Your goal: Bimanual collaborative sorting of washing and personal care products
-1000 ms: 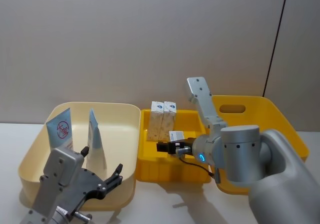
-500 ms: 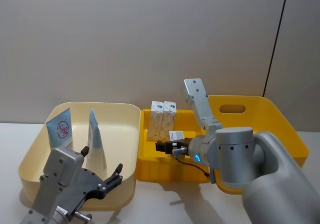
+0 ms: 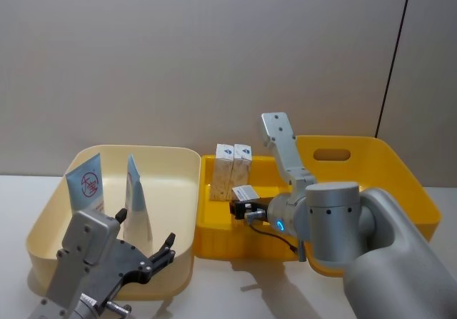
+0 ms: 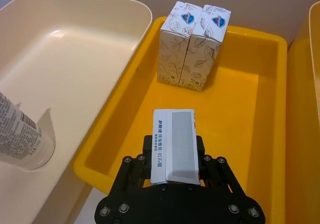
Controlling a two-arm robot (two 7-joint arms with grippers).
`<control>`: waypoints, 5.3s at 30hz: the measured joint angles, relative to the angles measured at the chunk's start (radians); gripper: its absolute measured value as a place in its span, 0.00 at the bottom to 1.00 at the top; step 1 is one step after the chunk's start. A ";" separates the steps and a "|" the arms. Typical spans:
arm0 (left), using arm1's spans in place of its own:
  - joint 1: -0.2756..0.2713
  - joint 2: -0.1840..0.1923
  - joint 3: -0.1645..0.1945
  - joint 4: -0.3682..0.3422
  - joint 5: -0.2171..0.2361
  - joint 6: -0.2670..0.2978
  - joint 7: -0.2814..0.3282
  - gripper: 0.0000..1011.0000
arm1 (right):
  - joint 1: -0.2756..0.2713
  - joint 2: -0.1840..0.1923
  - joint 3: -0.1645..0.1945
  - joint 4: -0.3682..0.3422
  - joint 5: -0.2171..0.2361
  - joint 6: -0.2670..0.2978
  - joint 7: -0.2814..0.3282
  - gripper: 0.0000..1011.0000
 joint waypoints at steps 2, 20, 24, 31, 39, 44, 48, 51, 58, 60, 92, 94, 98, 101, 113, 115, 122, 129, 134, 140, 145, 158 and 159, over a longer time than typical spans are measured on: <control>0.000 0.000 0.000 0.000 0.000 0.000 0.000 0.99 | 0.000 0.000 0.000 0.001 0.000 -0.001 0.000 0.44; 0.000 0.000 0.000 0.000 0.000 0.000 0.000 0.99 | 0.004 -0.002 0.000 0.005 -0.002 -0.011 0.005 0.40; 0.000 0.000 0.000 0.000 0.000 0.000 0.000 0.99 | 0.010 0.002 0.000 0.004 -0.004 -0.032 0.017 0.40; 0.000 0.000 0.000 0.000 0.000 0.000 0.000 0.99 | 0.019 0.008 0.004 -0.011 -0.006 -0.083 0.039 0.40; 0.000 0.000 0.000 0.000 0.000 0.000 0.000 0.99 | 0.026 0.018 0.015 -0.043 -0.010 -0.160 0.065 0.40; 0.000 0.000 0.000 0.000 0.000 0.000 0.000 0.99 | 0.028 0.025 0.023 -0.065 -0.013 -0.203 0.075 0.40; 0.000 0.000 0.000 0.000 0.000 0.000 0.000 0.99 | 0.028 0.033 0.033 -0.087 -0.019 -0.253 0.082 0.40; 0.000 0.000 0.000 0.000 0.000 0.000 0.000 0.99 | 0.029 0.040 0.042 -0.103 -0.023 -0.284 0.084 0.40; 0.000 0.000 0.000 0.000 0.000 0.000 0.000 0.99 | 0.029 0.059 0.066 -0.135 -0.037 -0.361 0.084 0.40; 0.000 0.000 0.000 0.000 0.000 0.000 0.000 0.99 | 0.030 0.065 0.073 -0.143 -0.041 -0.377 0.082 0.40; 0.000 0.000 0.000 0.000 0.000 0.000 0.000 0.99 | 0.053 0.173 0.205 -0.076 -0.071 -0.448 0.085 0.40; 0.000 0.000 0.000 0.000 0.000 0.000 0.000 0.99 | 0.057 0.172 0.207 -0.066 -0.065 -0.428 0.093 0.40; 0.000 0.000 0.000 0.000 0.000 0.000 0.000 0.99 | 0.064 0.167 0.207 -0.044 -0.057 -0.390 0.108 0.40; 0.000 0.000 0.000 0.000 0.000 0.000 0.000 0.99 | 0.070 0.161 0.206 -0.027 -0.053 -0.357 0.117 0.40; 0.000 0.000 0.000 0.000 0.000 0.000 0.000 0.99 | 0.081 0.137 0.207 0.012 -0.051 -0.247 0.107 0.40; 0.000 0.000 0.000 0.000 0.000 0.000 0.000 0.99 | 0.079 0.135 0.212 0.009 -0.053 -0.235 0.097 0.40; 0.000 0.000 0.000 0.000 0.000 0.000 0.000 0.99 | 0.069 0.133 0.226 -0.017 -0.064 -0.210 0.068 0.40; 0.000 0.000 0.000 0.000 0.000 0.000 0.000 0.99 | 0.062 0.132 0.235 -0.035 -0.071 -0.195 0.050 0.58; 0.000 0.000 0.000 0.000 0.000 0.000 0.000 0.99 | 0.059 0.131 0.239 -0.041 -0.073 -0.189 0.043 0.71; 0.000 0.000 0.000 0.000 0.000 0.000 0.000 0.99 | 0.057 0.131 0.242 -0.048 -0.076 -0.183 0.037 0.89; 0.000 0.000 0.000 0.000 0.000 0.000 0.000 0.99 | 0.055 0.130 0.243 -0.051 -0.077 -0.180 0.034 0.99; -0.005 -0.003 -0.001 0.004 0.000 0.005 -0.004 0.99 | 0.054 0.130 0.246 -0.055 -0.079 -0.177 0.030 0.99; -0.008 -0.005 -0.001 0.008 -0.001 0.009 -0.006 0.99 | 0.054 0.130 0.246 -0.055 -0.079 -0.177 0.029 0.99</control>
